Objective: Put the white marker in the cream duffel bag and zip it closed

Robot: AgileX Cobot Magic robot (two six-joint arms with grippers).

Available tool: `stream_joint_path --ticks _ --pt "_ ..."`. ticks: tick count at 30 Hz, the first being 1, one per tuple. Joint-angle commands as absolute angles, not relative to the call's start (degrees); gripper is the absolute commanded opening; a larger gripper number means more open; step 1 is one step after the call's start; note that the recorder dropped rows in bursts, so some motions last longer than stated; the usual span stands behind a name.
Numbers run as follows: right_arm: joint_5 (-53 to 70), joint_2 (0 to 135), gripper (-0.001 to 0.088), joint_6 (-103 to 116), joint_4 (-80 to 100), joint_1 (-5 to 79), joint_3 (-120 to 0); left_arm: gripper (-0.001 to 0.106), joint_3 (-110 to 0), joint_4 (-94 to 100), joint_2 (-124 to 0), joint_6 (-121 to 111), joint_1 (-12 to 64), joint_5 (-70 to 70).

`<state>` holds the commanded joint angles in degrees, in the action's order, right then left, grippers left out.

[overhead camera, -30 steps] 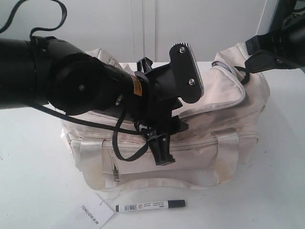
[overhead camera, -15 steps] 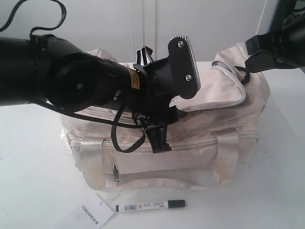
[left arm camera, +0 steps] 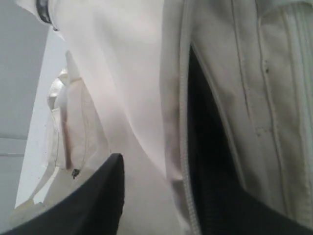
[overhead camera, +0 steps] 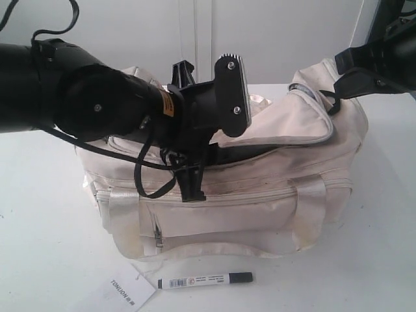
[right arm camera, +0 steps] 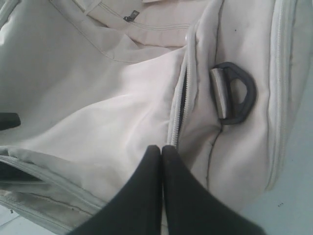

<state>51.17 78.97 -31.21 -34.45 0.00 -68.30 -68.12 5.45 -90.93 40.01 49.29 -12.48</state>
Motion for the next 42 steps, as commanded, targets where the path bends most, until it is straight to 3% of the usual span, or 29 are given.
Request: stream_joint_path --ticks 15,31,32,40,42 --pt "51.17 78.97 0.0 -31.21 -34.69 0.0 -68.3 0.05 -68.12 18.78 -90.63 40.29 49.29 -22.63" --pt "50.66 78.97 0.0 -31.21 -34.69 0.0 -68.3 0.049 -68.12 46.98 -90.63 14.76 49.17 -35.0" --pt "50.66 78.97 0.0 -31.21 -34.69 0.0 -68.3 0.048 -68.12 46.98 -90.63 14.76 49.17 -35.14" --pt "50.66 78.97 0.0 -31.21 -34.69 0.0 -68.3 0.001 -68.12 46.98 -90.63 9.38 49.17 -34.0" --pt "50.54 78.97 0.0 -31.21 -34.69 0.0 -68.3 0.0 -68.12 46.98 -90.63 7.17 49.17 -32.6"
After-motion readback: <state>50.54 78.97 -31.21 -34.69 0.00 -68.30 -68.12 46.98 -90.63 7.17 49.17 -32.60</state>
